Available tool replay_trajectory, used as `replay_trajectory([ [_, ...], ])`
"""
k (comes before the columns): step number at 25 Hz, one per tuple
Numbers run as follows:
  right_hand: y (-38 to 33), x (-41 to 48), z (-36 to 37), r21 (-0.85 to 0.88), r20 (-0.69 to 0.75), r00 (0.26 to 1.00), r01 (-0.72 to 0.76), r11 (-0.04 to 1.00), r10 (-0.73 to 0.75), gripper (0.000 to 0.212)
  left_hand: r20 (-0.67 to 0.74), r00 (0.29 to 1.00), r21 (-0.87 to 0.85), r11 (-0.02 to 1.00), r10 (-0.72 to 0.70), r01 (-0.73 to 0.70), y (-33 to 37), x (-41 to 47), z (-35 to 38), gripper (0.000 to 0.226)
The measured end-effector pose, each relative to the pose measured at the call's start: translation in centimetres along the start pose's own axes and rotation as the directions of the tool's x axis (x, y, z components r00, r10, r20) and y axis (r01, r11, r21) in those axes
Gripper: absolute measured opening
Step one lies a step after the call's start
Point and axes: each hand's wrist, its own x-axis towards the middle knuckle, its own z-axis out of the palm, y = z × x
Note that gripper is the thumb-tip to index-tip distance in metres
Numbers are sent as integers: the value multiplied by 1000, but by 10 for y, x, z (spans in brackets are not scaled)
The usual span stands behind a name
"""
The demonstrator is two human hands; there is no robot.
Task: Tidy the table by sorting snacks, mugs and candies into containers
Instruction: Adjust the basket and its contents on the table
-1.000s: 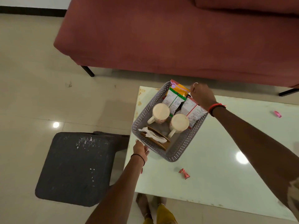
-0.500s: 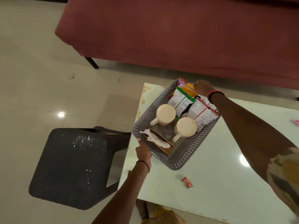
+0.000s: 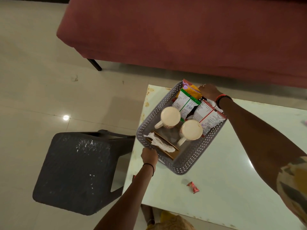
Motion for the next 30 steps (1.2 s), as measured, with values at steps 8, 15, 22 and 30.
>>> replay_trajectory([
  [8,2,-20,0,13,-27,998,-51,999,51,26,-20,1000,100,995,21,-19,3,6,-15,32],
  [15,17,-58,0,220,-80,981,-155,963,176,31,-19,1000,147,989,25,-22,5,-10,-44,24],
  [22,37,-124,-14,137,-148,976,-142,980,162,35,6,984,284,943,180,-174,22,-43,-79,27],
  [30,77,-202,-37,237,-187,955,-185,954,232,24,27,950,342,890,312,-302,26,-87,-95,22],
])
